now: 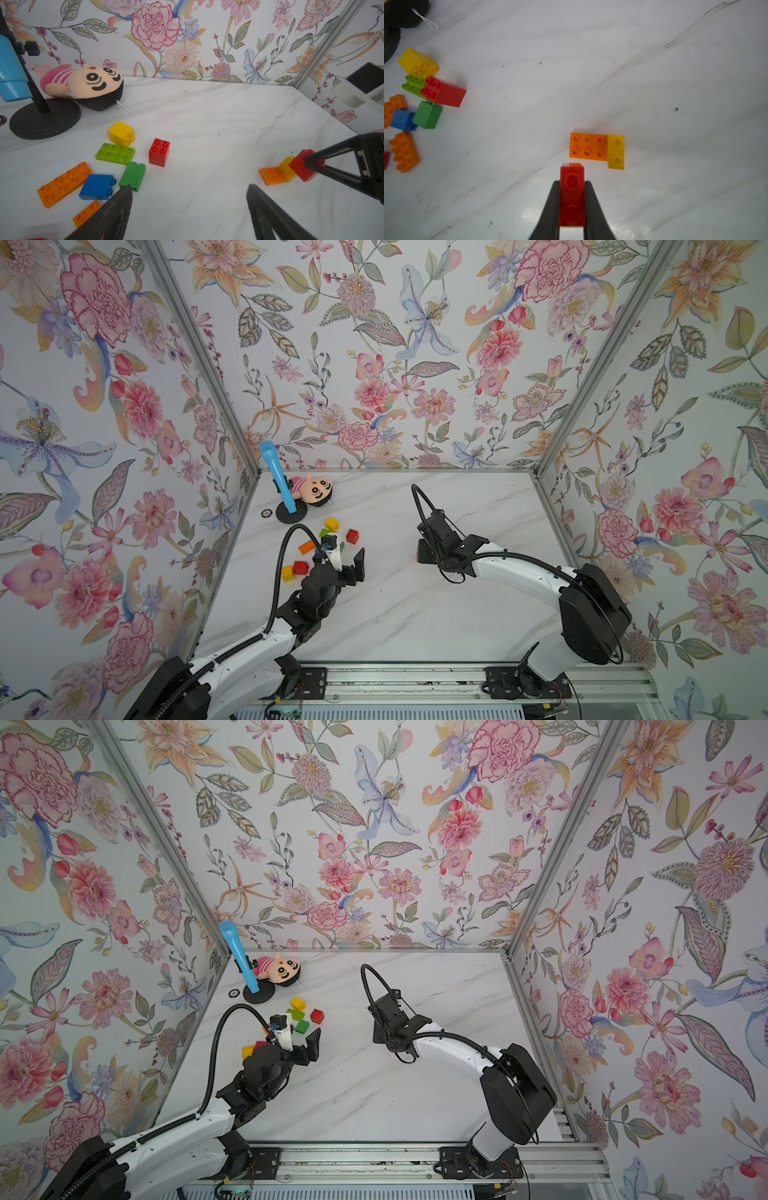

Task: Assemble the letter p with lego
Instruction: Assemble the lego brick with the lego brick.

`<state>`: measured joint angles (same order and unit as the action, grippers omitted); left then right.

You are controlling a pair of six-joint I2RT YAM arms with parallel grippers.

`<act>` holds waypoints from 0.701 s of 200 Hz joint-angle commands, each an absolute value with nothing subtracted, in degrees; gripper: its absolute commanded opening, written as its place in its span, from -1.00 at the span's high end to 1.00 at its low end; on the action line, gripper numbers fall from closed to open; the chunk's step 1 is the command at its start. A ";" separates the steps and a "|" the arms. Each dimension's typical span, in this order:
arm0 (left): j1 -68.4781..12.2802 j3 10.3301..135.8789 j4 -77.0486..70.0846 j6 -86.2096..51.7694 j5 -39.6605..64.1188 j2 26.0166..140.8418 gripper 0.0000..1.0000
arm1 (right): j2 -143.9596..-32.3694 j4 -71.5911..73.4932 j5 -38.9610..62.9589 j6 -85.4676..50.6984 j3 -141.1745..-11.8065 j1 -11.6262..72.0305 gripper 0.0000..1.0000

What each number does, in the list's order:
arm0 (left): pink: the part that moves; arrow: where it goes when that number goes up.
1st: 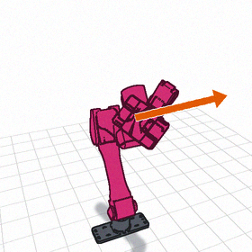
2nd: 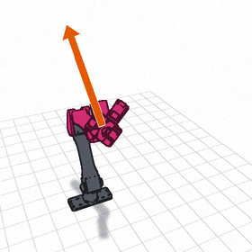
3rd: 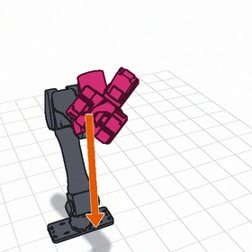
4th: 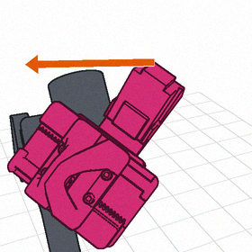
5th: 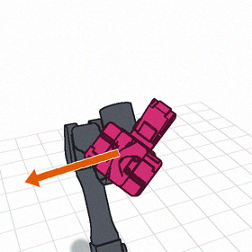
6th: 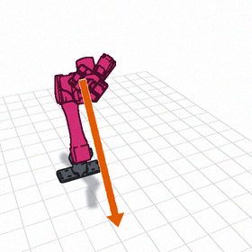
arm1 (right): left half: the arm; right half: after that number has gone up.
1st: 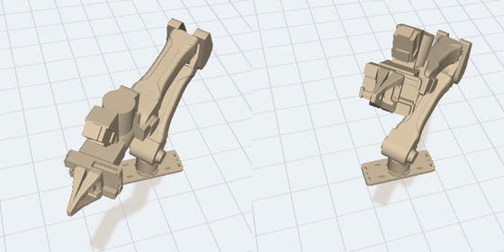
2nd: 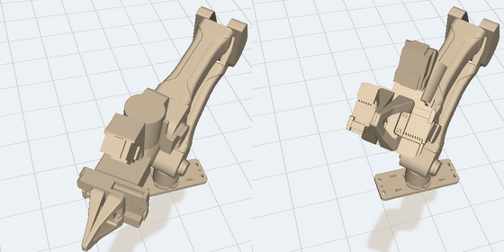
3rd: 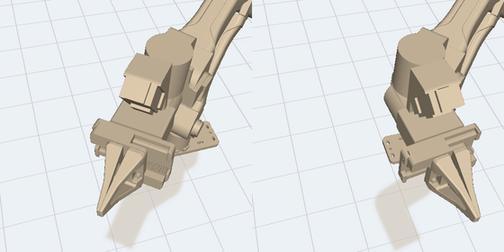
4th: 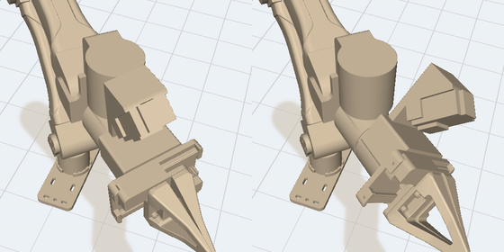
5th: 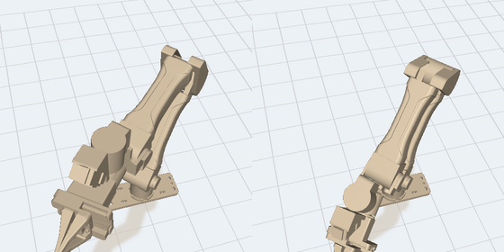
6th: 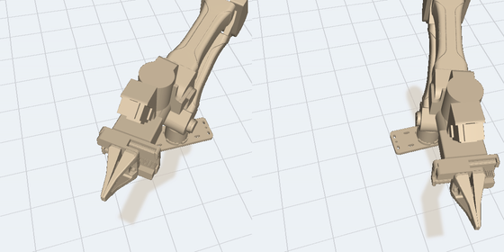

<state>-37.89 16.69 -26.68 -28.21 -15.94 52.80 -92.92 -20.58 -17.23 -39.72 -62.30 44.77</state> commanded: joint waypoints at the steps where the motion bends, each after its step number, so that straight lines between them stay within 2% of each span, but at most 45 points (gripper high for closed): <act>1: -36.57 15.17 -26.53 -28.89 -18.29 50.09 -0.85 | -95.93 -22.95 -24.79 -43.67 -65.22 46.06 1.00; 140: -35.71 11.69 -26.20 -23.93 -19.68 43.21 -0.98 | -108.31 -25.74 -31.26 -47.23 -73.28 48.79 1.00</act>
<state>-36.27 12.75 -26.68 -24.88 -18.46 44.51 -107.11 -23.44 -28.58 -45.74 -71.59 48.25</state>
